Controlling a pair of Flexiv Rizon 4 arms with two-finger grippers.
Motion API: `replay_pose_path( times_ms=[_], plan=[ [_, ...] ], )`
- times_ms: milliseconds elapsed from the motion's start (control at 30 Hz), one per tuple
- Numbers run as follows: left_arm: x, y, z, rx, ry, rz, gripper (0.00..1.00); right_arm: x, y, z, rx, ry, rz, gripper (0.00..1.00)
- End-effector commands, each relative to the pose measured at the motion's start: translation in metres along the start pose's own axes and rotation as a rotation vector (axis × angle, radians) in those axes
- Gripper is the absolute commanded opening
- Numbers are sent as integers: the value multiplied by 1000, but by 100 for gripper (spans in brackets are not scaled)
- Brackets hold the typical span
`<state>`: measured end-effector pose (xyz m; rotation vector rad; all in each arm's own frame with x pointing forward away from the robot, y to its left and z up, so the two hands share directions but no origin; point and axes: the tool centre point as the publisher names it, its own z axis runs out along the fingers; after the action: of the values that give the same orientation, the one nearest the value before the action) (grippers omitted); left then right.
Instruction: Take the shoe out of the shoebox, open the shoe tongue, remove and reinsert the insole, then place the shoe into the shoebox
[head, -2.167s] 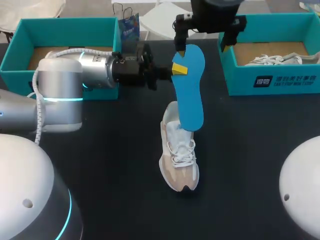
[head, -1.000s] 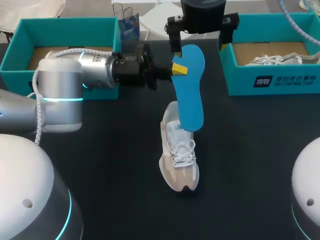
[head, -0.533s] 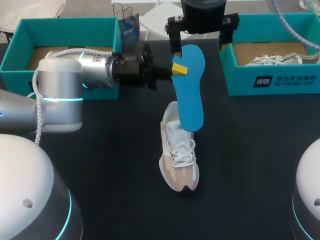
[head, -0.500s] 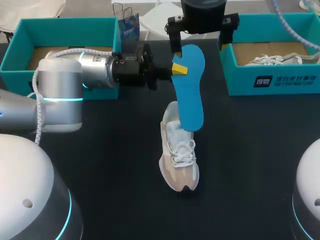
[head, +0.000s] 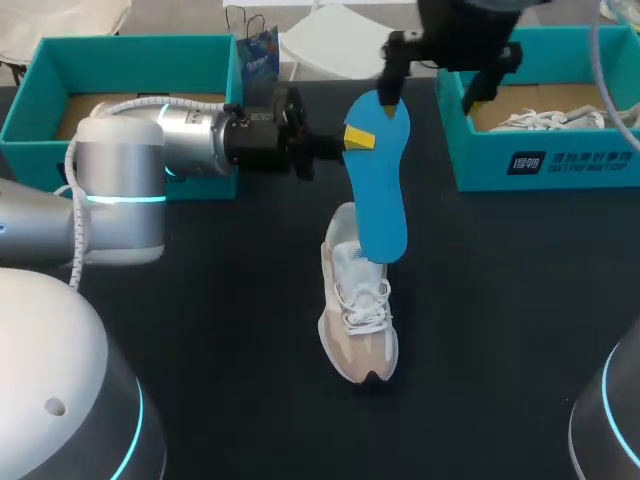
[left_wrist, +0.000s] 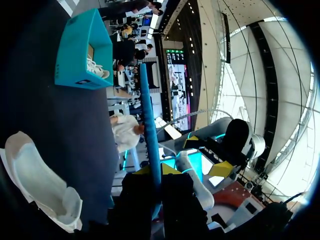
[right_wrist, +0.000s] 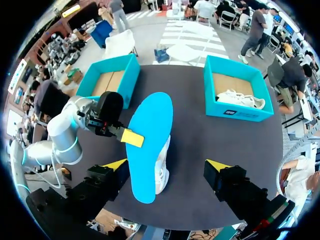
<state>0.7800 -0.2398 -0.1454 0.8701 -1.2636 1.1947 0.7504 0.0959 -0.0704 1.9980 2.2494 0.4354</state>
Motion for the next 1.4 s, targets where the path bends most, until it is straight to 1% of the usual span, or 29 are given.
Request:
replay_pose_path(
  times_ms=[33,67,100,133,600,633,667,700,733,767,800,833,900,967,1000,1067,1233,1333,1400],
  plan=[
    [0,0,0,-2,0,0,0,-44,-1,9,7,366,15,100],
    [0,0,0,-2,0,0,0,-47,-1,10,14,387,22,100],
    [0,0,0,-2,0,0,0,-52,-1,14,36,414,40,100],
    [0,0,0,-2,0,0,0,-54,-1,16,55,391,55,100],
    [0,0,0,-2,0,0,0,-54,-1,16,55,391,55,100],
    [0,0,0,-2,0,0,0,-58,-1,19,34,445,87,100],
    [0,0,0,-2,0,0,0,-59,-1,20,29,456,92,100],
    [0,0,0,-2,0,0,0,-63,-2,21,26,541,109,100],
    [0,0,0,-2,0,0,0,-63,-2,21,26,541,109,100],
    [0,0,0,-2,0,0,0,-67,-1,22,18,620,119,100],
    [0,0,0,-2,0,0,0,-69,-1,22,15,734,125,100],
    [0,0,0,-2,0,0,0,-71,-1,23,24,768,126,100],
    [0,0,0,-2,0,0,0,-74,-1,25,35,800,123,100],
    [0,0,0,-2,0,0,0,-74,-1,25,35,800,123,100],
    [0,0,0,-2,0,0,0,-76,-2,28,53,887,110,100],
    [0,0,0,-2,0,0,0,-77,-2,30,49,926,118,100],
    [0,0,0,-2,0,0,0,-79,-3,36,67,950,128,100],
    [0,0,0,-2,0,0,0,-80,-4,40,46,998,154,100],
    [0,0,0,-2,0,0,0,-81,-3,41,-13,1076,186,100]
  ],
)
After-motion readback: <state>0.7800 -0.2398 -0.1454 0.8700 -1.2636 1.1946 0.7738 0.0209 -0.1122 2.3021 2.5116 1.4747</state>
